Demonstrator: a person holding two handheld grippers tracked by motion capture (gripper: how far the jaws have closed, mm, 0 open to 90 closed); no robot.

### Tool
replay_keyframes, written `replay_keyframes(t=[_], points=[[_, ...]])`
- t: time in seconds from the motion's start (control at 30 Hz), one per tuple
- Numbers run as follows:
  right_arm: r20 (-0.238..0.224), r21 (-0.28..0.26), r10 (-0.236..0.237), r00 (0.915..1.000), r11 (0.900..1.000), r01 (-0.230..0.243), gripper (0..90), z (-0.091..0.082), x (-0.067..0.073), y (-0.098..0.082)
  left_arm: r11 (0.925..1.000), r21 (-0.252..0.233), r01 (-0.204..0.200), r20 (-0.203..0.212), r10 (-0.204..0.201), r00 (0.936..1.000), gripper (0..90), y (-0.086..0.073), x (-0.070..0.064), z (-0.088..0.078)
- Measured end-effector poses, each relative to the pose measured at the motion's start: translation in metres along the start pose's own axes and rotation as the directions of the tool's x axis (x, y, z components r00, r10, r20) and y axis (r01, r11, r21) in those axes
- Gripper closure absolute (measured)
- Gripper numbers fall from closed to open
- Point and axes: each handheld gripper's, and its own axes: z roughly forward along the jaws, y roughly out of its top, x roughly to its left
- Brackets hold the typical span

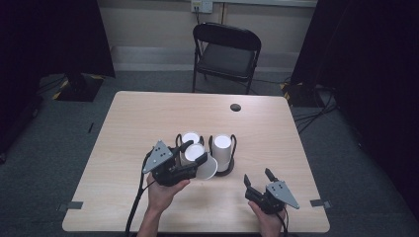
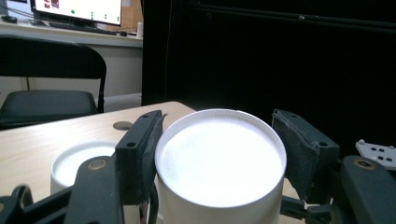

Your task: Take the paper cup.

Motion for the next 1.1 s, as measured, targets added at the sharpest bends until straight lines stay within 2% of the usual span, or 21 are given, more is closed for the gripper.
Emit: replay_keyframes(t=[0.17,0.27,0.37,0.43,0.47,0.5,0.67,0.77,0.97,1.1], points=[[-0.068,-0.021,-0.029,0.9973,0.999,0.027,27.5,0.0,0.013,0.0,0.9993,-0.001,0.038,-0.004,-0.038,0.9993,35.7,-0.008,0.001,-0.007],[-0.123,-0.049,-0.055,0.9908,0.998,0.049,30.3,-0.002,0.025,0.001,0.9984,0.001,0.056,-0.009,-0.056,0.9984,35.7,-0.013,0.003,-0.01],[-0.178,-0.071,-0.083,0.9805,0.995,0.072,34.3,-0.002,0.037,0.003,0.9964,0.003,0.085,-0.001,-0.085,0.9964,35.7,-0.017,0.005,-0.012],[-0.216,-0.081,-0.086,0.9727,0.994,0.07,36.9,-0.002,0.044,0.004,0.9957,0.007,0.092,-0.004,-0.092,0.9957,35.7,-0.02,0.004,-0.013],[-0.246,-0.092,-0.093,0.9648,0.993,0.072,38.7,-0.002,0.05,0.004,0.9948,0.007,0.102,0.001,-0.102,0.9948,35.7,-0.021,0.005,-0.013],[-0.246,-0.092,-0.093,0.9648,0.993,0.072,38.7,-0.002,0.05,0.004,0.9938,0.008,0.111,0.001,-0.111,0.9939,35.7,-0.022,0.004,-0.013],[-0.308,-0.114,-0.125,0.9431,0.989,0.094,43.7,-0.002,0.061,0.004,0.9896,0.009,0.144,0.02,-0.144,0.9894,35.6,-0.027,0.004,-0.015],[-0.338,-0.132,-0.134,0.9315,0.987,0.094,46.4,-0.002,0.066,0.004,0.9813,0.012,0.192,0.048,-0.192,0.9802,35.6,-0.031,0.006,-0.015],[-0.383,-0.152,-0.161,0.9094,0.982,0.11,52.4,-0.001,0.072,0.002,0.9673,0.024,0.253,0.078,-0.254,0.9641,35.6,-0.038,0.009,-0.016],[-0.394,-0.179,-0.193,0.8986,0.975,0.132,55.3,-0.001,0.076,0.002,0.9649,0.035,0.26,0.083,-0.263,0.9613,35.6,-0.041,0.009,-0.017]])
